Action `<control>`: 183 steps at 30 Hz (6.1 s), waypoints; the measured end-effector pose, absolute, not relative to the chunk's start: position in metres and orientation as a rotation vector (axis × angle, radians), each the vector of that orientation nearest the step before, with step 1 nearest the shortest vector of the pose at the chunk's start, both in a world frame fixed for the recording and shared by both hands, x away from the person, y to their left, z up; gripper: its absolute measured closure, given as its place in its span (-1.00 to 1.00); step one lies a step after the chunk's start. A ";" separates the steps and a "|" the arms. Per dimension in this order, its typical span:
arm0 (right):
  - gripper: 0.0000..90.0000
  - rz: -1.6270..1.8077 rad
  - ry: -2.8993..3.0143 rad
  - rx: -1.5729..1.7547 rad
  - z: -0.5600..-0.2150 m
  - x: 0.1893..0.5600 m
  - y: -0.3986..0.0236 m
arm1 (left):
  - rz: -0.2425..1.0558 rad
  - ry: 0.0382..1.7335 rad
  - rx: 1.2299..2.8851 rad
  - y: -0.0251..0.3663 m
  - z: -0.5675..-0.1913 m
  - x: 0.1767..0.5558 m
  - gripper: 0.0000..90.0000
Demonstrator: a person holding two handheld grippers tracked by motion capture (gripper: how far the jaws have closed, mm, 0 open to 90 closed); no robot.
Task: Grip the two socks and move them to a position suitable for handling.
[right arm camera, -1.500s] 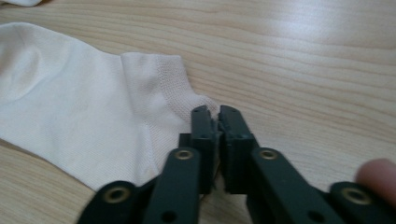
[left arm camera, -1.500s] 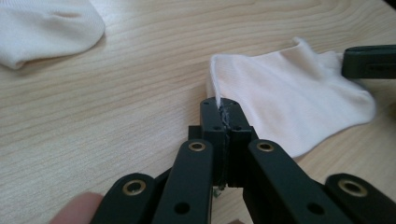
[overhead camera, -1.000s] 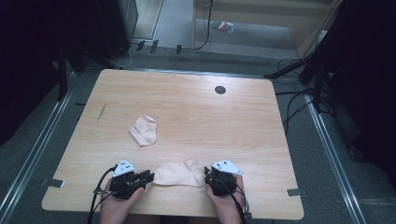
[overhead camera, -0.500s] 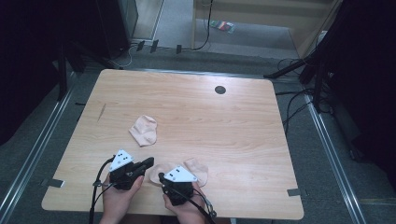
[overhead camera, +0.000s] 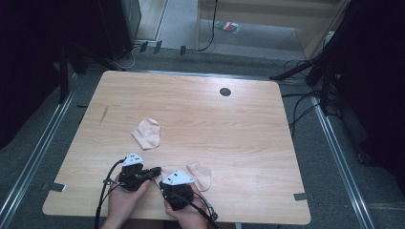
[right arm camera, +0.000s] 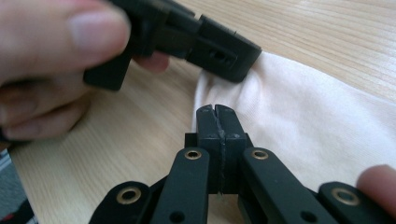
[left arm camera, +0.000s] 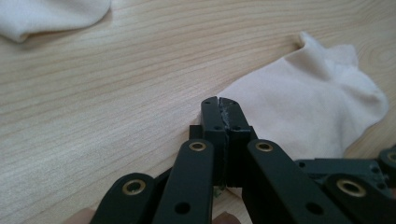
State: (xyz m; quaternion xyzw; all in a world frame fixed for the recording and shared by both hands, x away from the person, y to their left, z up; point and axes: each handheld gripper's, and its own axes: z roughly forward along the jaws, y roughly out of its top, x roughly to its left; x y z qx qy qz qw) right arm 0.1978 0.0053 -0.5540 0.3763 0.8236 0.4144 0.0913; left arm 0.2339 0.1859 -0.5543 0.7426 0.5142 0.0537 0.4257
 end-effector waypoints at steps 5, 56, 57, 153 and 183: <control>1.00 1.186 2.448 1.046 -0.553 0.183 0.008 | 0.190 1.282 1.872 0.184 -0.554 0.233 1.00; 0.99 1.180 2.155 1.446 -0.534 0.224 -0.130 | 0.086 1.054 1.808 0.177 -0.543 0.212 0.80; 0.99 1.164 2.177 1.435 -0.537 0.224 -0.127 | 0.111 1.068 1.855 0.172 -0.546 0.213 0.82; 0.97 1.668 2.027 1.424 -0.488 0.283 -0.041 | 0.504 0.941 1.631 0.178 -0.522 0.257 0.81; 0.97 1.450 2.075 1.305 -0.469 0.304 -0.056 | 1.081 1.228 1.918 0.179 -0.534 0.282 0.40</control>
